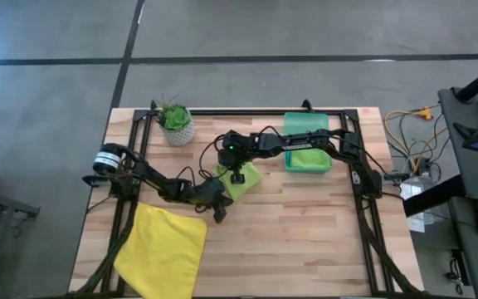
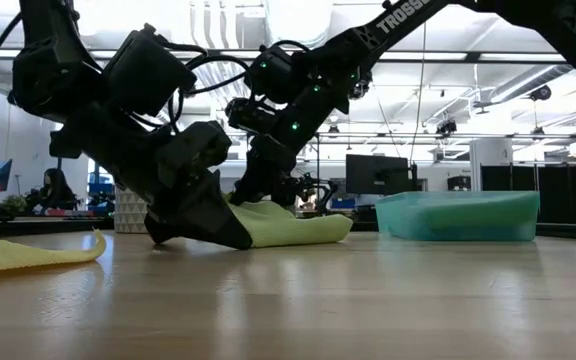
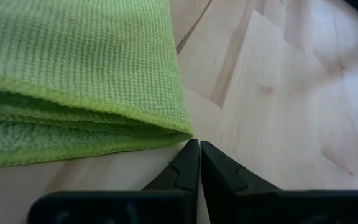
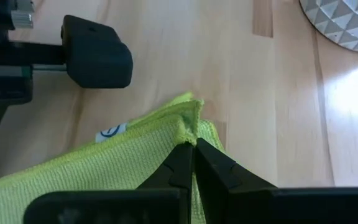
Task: Fold microfiber towels
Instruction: Fold the light green towel
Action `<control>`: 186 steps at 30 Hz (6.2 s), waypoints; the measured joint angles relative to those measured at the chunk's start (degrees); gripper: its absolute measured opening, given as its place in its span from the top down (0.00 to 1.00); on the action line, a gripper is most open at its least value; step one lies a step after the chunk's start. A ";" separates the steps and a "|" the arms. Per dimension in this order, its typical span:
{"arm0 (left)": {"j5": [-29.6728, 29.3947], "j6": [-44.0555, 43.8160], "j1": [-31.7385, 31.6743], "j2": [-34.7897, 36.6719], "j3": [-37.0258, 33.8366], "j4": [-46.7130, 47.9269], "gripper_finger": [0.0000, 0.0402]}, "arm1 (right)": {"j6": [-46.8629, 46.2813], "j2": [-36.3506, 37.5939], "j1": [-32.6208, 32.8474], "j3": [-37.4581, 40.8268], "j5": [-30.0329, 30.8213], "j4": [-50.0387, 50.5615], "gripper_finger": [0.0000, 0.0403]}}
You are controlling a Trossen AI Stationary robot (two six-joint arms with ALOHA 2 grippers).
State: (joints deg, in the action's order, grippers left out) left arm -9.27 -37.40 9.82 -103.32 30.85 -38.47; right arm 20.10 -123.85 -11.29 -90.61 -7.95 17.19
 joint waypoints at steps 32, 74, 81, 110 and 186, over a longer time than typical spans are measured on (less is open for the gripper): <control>-2.50 -1.95 1.96 13.05 -2.38 2.44 1.00 | -18.56 6.05 -1.55 4.18 -10.14 10.16 0.59; 7.55 3.72 -15.88 14.74 -1.59 16.78 1.00 | -36.96 15.02 2.10 27.34 5.08 -9.00 0.88; 7.64 3.27 -12.83 15.29 -1.60 16.42 1.00 | -39.75 10.09 4.24 25.52 2.33 -9.08 0.88; 13.65 5.70 8.51 18.40 2.26 9.29 1.00 | -78.63 31.24 37.46 27.77 28.17 10.14 0.88; 12.49 14.96 4.06 -10.16 37.09 36.90 1.00 | -41.08 28.59 46.90 54.46 21.58 -27.04 0.25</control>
State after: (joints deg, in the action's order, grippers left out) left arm 3.22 -22.44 13.89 -113.48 67.94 -1.57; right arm -20.98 -95.27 35.62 -36.15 13.64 -9.85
